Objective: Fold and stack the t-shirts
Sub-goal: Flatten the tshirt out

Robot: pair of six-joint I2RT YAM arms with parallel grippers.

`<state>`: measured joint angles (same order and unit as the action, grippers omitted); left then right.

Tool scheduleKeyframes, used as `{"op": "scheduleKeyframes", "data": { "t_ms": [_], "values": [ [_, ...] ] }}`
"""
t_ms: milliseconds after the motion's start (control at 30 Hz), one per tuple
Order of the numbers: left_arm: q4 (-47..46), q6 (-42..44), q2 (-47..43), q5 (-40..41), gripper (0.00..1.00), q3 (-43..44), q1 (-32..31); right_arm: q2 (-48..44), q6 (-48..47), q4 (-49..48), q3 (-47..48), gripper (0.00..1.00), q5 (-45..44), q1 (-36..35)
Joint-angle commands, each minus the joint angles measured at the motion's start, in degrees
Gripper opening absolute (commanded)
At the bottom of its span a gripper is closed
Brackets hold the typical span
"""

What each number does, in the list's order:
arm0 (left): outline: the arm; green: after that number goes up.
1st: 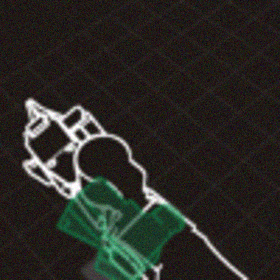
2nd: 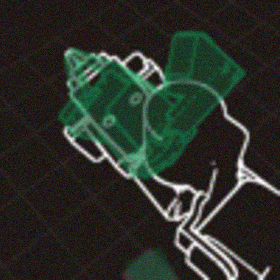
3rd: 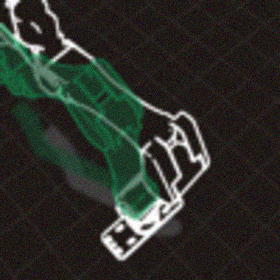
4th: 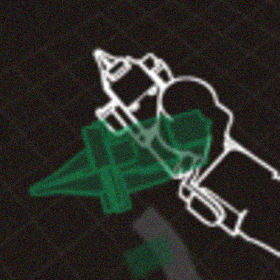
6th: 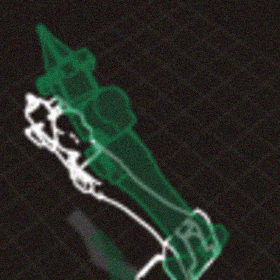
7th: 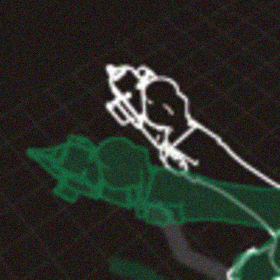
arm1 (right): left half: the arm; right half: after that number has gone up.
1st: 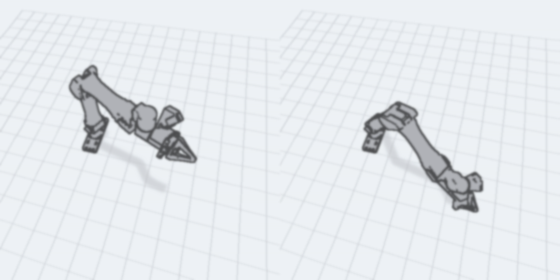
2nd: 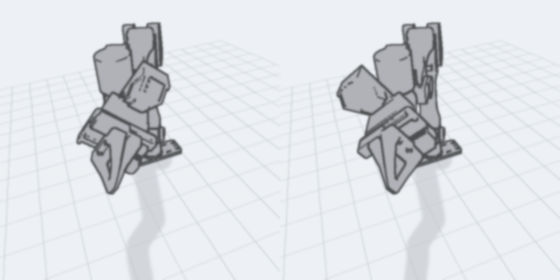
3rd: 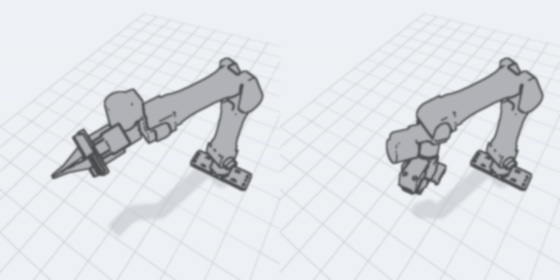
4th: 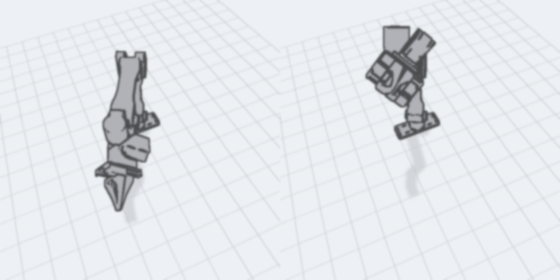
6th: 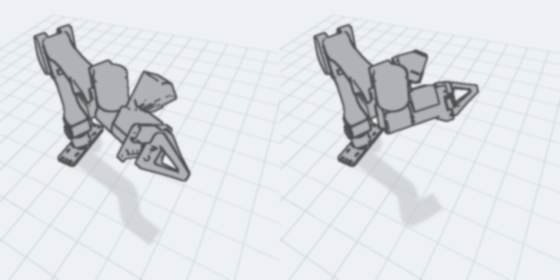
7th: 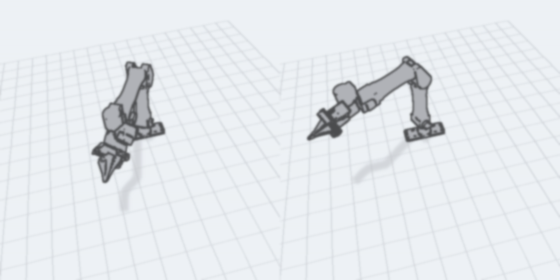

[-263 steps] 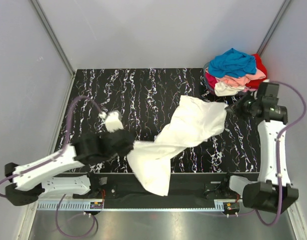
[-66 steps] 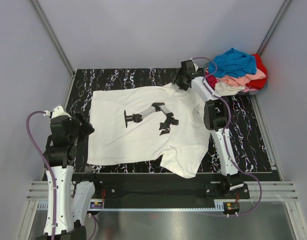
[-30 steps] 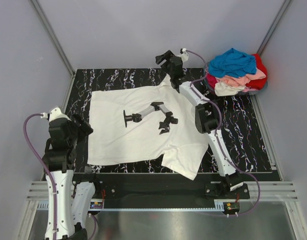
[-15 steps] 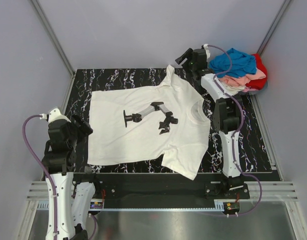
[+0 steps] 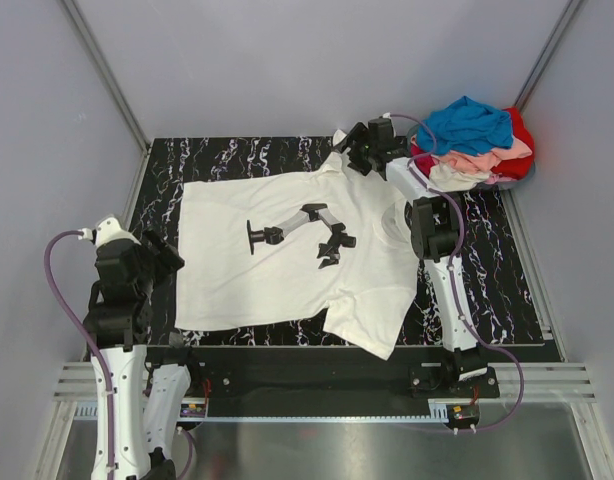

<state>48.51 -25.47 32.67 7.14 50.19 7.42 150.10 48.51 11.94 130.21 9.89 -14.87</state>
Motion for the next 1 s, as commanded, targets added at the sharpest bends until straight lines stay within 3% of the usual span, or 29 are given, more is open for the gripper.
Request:
{"op": "scheduleKeyframes", "data": {
  "t_ms": [0, 267, 633, 867, 967],
  "values": [
    [-0.2, 1.0, -1.5, 4.4, 0.82, 2.9, -0.2, 0.8, -0.2, 0.8, 2.9, 0.82, 1.4, -0.8],
    [-2.1, 1.0, -2.9, 4.2, 0.82, 0.2, -0.5, 0.1, -0.5, 0.7, 1.7, 0.82, 1.5, -1.6],
    [-2.7, 1.1, -4.0, 3.5, 0.81, -0.3, 0.7, 5.6, 0.9, 3.0, 11.1, 0.8, 3.5, -3.1],
    [-3.0, 1.0, -5.0, 3.3, 0.81, -0.5, 0.8, 10.4, 5.0, -0.3, 19.3, 0.8, 1.6, -5.3],
    [-3.0, 1.1, -5.2, 3.5, 0.81, -0.5, 0.9, 14.2, 7.1, -8.0, 23.2, 0.79, -1.8, -6.0]
  ]
}}
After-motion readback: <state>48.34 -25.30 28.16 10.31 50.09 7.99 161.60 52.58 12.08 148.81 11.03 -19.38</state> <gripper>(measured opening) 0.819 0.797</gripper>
